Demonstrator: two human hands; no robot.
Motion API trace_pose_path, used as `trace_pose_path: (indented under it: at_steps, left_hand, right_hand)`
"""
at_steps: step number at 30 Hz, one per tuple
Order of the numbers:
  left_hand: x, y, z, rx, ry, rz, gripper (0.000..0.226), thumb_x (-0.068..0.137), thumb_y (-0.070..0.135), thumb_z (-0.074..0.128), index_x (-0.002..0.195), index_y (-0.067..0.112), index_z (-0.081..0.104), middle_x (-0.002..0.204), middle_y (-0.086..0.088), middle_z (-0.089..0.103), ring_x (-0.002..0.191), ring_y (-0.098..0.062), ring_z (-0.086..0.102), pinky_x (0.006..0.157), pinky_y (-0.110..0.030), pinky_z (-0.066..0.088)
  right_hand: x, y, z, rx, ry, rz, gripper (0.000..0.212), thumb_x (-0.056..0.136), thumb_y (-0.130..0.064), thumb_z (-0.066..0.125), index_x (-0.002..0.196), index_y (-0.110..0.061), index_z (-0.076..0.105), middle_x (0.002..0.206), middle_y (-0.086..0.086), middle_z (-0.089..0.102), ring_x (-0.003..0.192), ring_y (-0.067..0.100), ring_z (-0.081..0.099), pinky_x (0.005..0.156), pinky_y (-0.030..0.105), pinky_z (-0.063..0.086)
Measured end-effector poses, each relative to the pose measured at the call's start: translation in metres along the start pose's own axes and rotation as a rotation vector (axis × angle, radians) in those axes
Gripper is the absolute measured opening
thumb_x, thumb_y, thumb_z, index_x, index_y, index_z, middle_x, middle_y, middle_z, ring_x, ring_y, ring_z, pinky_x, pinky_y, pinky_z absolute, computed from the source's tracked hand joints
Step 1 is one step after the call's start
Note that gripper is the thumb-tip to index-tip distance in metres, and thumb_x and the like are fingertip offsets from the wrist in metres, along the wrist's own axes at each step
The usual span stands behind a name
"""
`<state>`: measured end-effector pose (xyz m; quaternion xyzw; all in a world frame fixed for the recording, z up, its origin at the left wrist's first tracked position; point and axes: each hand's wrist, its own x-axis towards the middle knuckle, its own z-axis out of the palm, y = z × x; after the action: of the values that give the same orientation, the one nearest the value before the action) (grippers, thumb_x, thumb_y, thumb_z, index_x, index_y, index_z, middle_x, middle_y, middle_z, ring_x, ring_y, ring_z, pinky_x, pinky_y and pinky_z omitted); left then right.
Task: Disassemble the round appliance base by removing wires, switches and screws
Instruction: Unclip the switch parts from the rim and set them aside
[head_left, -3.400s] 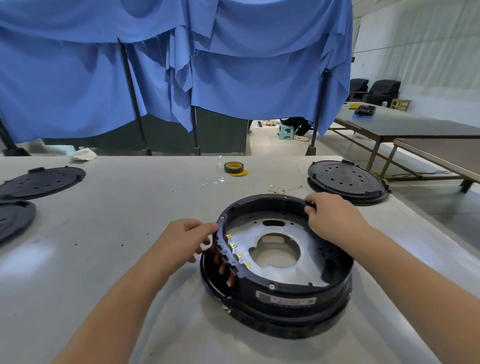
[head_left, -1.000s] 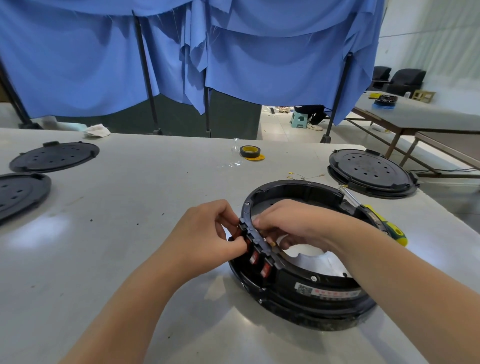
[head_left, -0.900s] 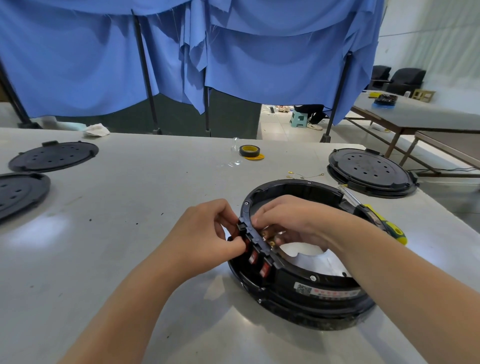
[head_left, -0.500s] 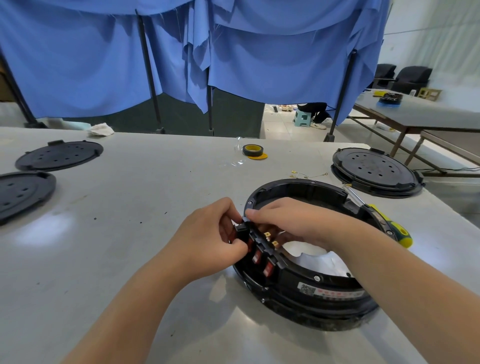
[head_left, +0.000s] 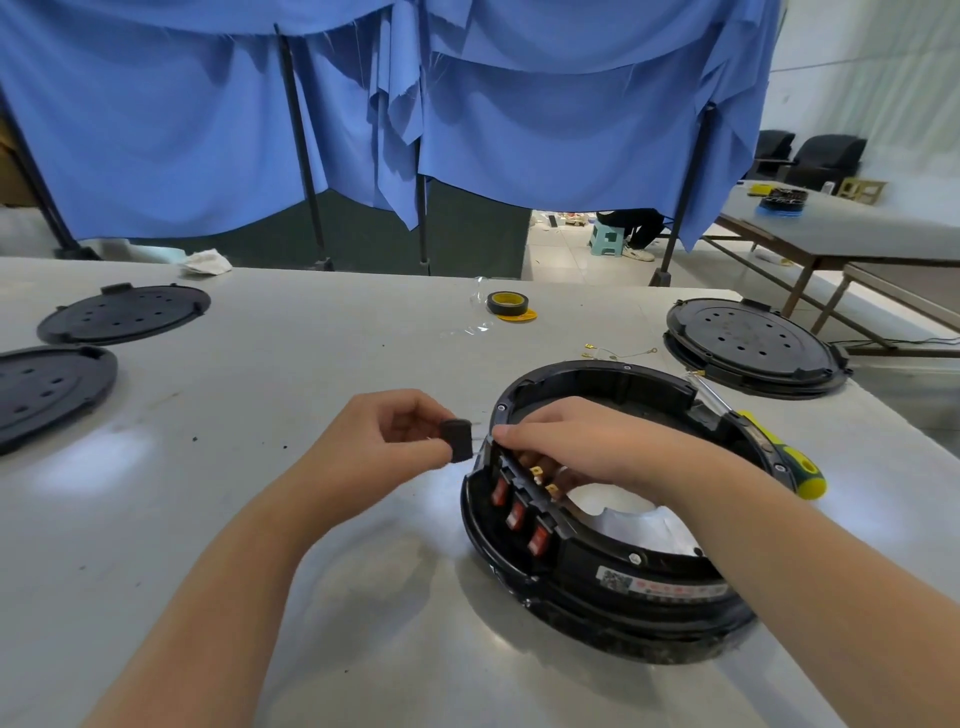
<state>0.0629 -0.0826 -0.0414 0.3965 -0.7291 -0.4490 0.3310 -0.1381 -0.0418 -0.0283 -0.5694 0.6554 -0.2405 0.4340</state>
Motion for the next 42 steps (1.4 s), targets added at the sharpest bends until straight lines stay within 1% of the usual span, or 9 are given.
trace_pose_path:
  at_steps: [3, 7, 10, 16, 23, 27, 29, 38, 42]
  left_hand:
    - [0.009, -0.013, -0.002, -0.029, 0.107, -0.062, 0.026, 0.08, 0.002, 0.066, 0.091, 0.025, 0.07, 0.078, 0.001, 0.074, 0.059, -0.003, 0.062, 0.052, -0.007, 0.043]
    - [0.019, -0.037, 0.003, 0.074, 0.317, -0.129, 0.021, 0.077, 0.008, 0.068, 0.09, 0.024, 0.066, 0.077, 0.002, 0.072, 0.066, -0.014, 0.063, 0.057, -0.016, 0.051]
    - [0.023, -0.049, 0.011, 0.215, 0.341, -0.15, 0.021, 0.075, 0.012, 0.068, 0.094, 0.019, 0.066, 0.082, 0.003, 0.07, 0.07, -0.015, 0.061, 0.068, -0.029, 0.049]
    - [0.027, -0.056, 0.016, 0.371, 0.369, -0.103, 0.02, 0.081, 0.026, 0.063, 0.101, 0.023, 0.065, 0.085, 0.01, 0.064, 0.074, -0.014, 0.056, 0.065, -0.028, 0.039]
    - [0.027, -0.056, 0.022, 0.521, 0.373, -0.061, 0.034, 0.089, 0.036, 0.057, 0.12, 0.021, 0.059, 0.104, 0.005, 0.055, 0.096, -0.017, 0.054, 0.084, -0.029, 0.04]
    - [0.018, -0.031, 0.028, 0.417, 0.33, 0.165, 0.002, 0.084, 0.022, 0.063, 0.084, 0.024, 0.065, 0.081, 0.012, 0.06, 0.064, -0.004, 0.051, 0.062, -0.011, 0.038]
    - [0.008, -0.017, 0.031, 0.341, 0.21, 0.216, 0.012, 0.078, 0.019, 0.064, 0.066, 0.023, 0.062, 0.064, 0.014, 0.059, 0.054, -0.002, 0.049, 0.053, -0.009, 0.037]
    - [-0.013, 0.007, 0.034, 0.438, -0.028, 0.255, 0.022, 0.058, 0.044, 0.052, 0.063, 0.023, 0.058, 0.061, 0.006, 0.057, 0.056, -0.011, 0.051, 0.052, -0.025, 0.04]
    - [-0.016, 0.01, 0.032, 0.445, -0.045, 0.243, 0.023, 0.058, 0.046, 0.055, 0.062, 0.024, 0.059, 0.063, 0.004, 0.06, 0.06, -0.012, 0.055, 0.052, -0.024, 0.04]
  right_hand:
    - [-0.001, 0.0, 0.0, -0.061, 0.012, 0.005, 0.043, 0.087, -0.051, 0.056, 0.089, -0.01, 0.068, 0.079, 0.004, 0.063, 0.072, 0.018, 0.06, 0.082, 0.039, 0.052]
    - [-0.007, -0.004, 0.001, -0.155, 0.018, -0.033, 0.044, 0.089, -0.053, 0.051, 0.083, -0.011, 0.062, 0.077, 0.006, 0.057, 0.071, 0.019, 0.054, 0.079, 0.039, 0.048]
    - [-0.012, -0.006, 0.002, -0.255, 0.019, -0.096, 0.05, 0.093, -0.054, 0.044, 0.079, -0.007, 0.054, 0.077, 0.005, 0.046, 0.07, 0.02, 0.044, 0.07, 0.04, 0.041]
    - [-0.021, -0.01, 0.001, -0.365, 0.008, -0.137, 0.043, 0.095, -0.054, 0.038, 0.076, -0.017, 0.048, 0.073, 0.006, 0.043, 0.067, 0.018, 0.041, 0.068, 0.034, 0.034]
    - [-0.029, -0.016, 0.001, -0.418, -0.01, -0.146, 0.042, 0.098, -0.046, 0.038, 0.074, -0.013, 0.047, 0.069, 0.006, 0.038, 0.063, 0.019, 0.037, 0.063, 0.033, 0.032]
    - [-0.029, -0.013, 0.001, -0.433, 0.005, -0.113, 0.048, 0.097, -0.048, 0.038, 0.083, -0.005, 0.056, 0.07, 0.004, 0.046, 0.064, 0.017, 0.043, 0.063, 0.031, 0.036]
    - [-0.029, -0.011, 0.003, -0.409, 0.028, -0.091, 0.048, 0.096, -0.049, 0.04, 0.087, -0.006, 0.059, 0.07, 0.001, 0.05, 0.064, 0.014, 0.046, 0.063, 0.03, 0.039]
    - [-0.025, -0.005, 0.007, -0.257, 0.044, -0.039, 0.037, 0.097, -0.043, 0.042, 0.105, -0.013, 0.063, 0.097, 0.01, 0.066, 0.087, 0.02, 0.058, 0.092, 0.043, 0.047]
    - [-0.032, -0.003, -0.003, 0.059, -0.053, 0.046, 0.027, 0.1, -0.021, 0.042, 0.103, -0.005, 0.064, 0.088, 0.008, 0.059, 0.072, 0.015, 0.056, 0.066, 0.023, 0.052]
